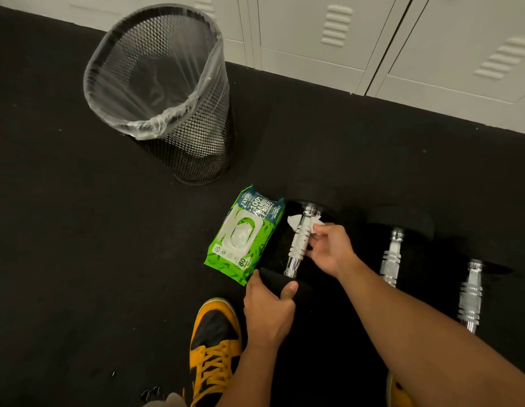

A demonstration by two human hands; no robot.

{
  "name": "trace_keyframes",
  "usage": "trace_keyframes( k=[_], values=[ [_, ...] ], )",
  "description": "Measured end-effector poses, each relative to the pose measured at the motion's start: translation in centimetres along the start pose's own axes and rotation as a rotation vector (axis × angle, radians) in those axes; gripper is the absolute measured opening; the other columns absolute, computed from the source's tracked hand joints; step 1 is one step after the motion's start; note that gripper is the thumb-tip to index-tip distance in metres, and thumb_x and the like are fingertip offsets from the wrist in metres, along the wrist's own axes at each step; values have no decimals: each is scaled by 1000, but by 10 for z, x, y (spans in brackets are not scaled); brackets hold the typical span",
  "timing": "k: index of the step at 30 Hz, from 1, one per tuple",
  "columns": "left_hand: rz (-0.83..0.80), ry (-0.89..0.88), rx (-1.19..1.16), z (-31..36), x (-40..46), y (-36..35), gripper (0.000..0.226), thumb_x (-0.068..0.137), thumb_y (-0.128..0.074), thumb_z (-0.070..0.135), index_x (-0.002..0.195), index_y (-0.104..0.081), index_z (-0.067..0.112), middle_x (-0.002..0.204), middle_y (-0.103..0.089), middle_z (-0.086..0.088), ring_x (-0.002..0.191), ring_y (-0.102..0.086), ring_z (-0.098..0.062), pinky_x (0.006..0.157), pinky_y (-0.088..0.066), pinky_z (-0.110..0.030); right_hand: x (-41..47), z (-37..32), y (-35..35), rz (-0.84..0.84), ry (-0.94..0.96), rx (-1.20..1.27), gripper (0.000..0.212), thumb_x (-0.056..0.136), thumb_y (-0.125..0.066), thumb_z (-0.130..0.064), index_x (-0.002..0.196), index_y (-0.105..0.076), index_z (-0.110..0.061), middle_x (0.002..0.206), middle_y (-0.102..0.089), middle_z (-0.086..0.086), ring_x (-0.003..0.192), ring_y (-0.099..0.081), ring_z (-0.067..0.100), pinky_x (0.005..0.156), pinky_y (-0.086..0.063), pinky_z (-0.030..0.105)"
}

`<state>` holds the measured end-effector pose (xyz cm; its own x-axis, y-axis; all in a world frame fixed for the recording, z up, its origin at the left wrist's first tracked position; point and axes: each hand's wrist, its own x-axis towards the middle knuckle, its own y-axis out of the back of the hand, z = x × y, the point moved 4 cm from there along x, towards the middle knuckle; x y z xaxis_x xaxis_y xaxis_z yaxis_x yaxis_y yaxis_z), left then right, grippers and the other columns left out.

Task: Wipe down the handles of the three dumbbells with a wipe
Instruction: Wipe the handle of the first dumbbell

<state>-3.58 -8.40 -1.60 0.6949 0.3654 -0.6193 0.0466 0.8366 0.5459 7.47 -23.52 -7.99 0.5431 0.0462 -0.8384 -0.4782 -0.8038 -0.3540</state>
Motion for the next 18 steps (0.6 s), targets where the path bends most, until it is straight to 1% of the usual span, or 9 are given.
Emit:
trace_keyframes(
  k=[1, 3, 5, 7, 9, 11, 13, 15, 18],
  values=[
    [1, -2, 1, 1, 0, 0, 89, 81, -74, 43, 150, -30, 8, 147, -45, -11, 136, -40, -28, 114, -32, -41, -3, 0, 1, 0, 6, -33, 22, 85, -44, 5, 99, -52, -10, 107, -70, 19, 101, -67, 36, 88, -49, 58],
    [-1, 1, 2, 0, 0, -1, 90, 81, -74, 43, 150, -30, 9, 145, -47, -11, 135, -42, -28, 113, -33, -42, -7, 3, 7, 12, 5, -98, 21, 84, -42, 8, 84, -46, -13, 101, -70, 19, 96, -67, 36, 83, -51, 54],
    [-1, 10, -5, 0, 0, 0, 91, 80, -74, 45, 150, -30, 9, 142, -49, -11, 133, -44, -28, 112, -34, -44, -11, 10, 10, 8, -7, -147, 22, 81, -42, 9, 78, -44, -13, 100, -70, 19, 96, -67, 36, 83, -52, 51],
    [-9, 15, -9, 0, 0, 0, 92, 78, -73, 48, 150, -30, 10, 137, -54, -11, 129, -47, -29, 110, -37, -46, -15, 17, 13, 16, -25, -213, 23, 79, -41, 8, 74, -42, -14, 94, -71, 16, 91, -67, 33, 79, -50, 45],
    [-10, 19, -4, 0, 0, 0, 93, 77, -72, 50, 150, -30, 11, 135, -55, -12, 127, -49, -29, 109, -38, -46, -21, 24, 16, 26, -57, -312, 23, 79, -41, 6, 71, -41, -16, 85, -70, 10, 84, -64, 26, 73, -43, 39],
    [0, 20, 0, 1, -1, 0, 92, 78, -73, 47, 150, -30, 10, 139, -51, -12, 130, -46, -29, 110, -37, -46, -24, 32, 21, 10, -86, -367, 22, 78, -43, 4, 71, -43, -16, 84, -70, 8, 80, -62, 23, 69, -39, 36],
    [12, 19, -2, 2, -2, 0, 91, 79, -74, 45, 150, -31, 9, 141, -50, -11, 132, -45, -29, 111, -36, -45, -26, 37, 24, 5, -102, -421, 21, 77, -44, 3, 71, -45, -16, 84, -69, 9, 76, -60, 22, 66, -38, 35],
    [8, 16, -7, 3, -2, 0, 92, 78, -74, 46, 150, -31, 9, 137, -53, -11, 129, -47, -29, 110, -37, -46, -26, 36, 24, 6, -116, -486, 22, 78, -45, 4, 72, -46, -17, 79, -67, 7, 71, -58, 21, 64, -38, 33],
    [-2, 16, -16, 3, -2, 0, 92, 76, -74, 47, 149, -32, 10, 134, -56, -11, 127, -50, -29, 108, -38, -47, -28, 32, 22, -3, -136, -611, 23, 77, -48, 4, 72, -48, -18, 75, -64, 5, 71, -58, 20, 66, -37, 33]
  ],
)
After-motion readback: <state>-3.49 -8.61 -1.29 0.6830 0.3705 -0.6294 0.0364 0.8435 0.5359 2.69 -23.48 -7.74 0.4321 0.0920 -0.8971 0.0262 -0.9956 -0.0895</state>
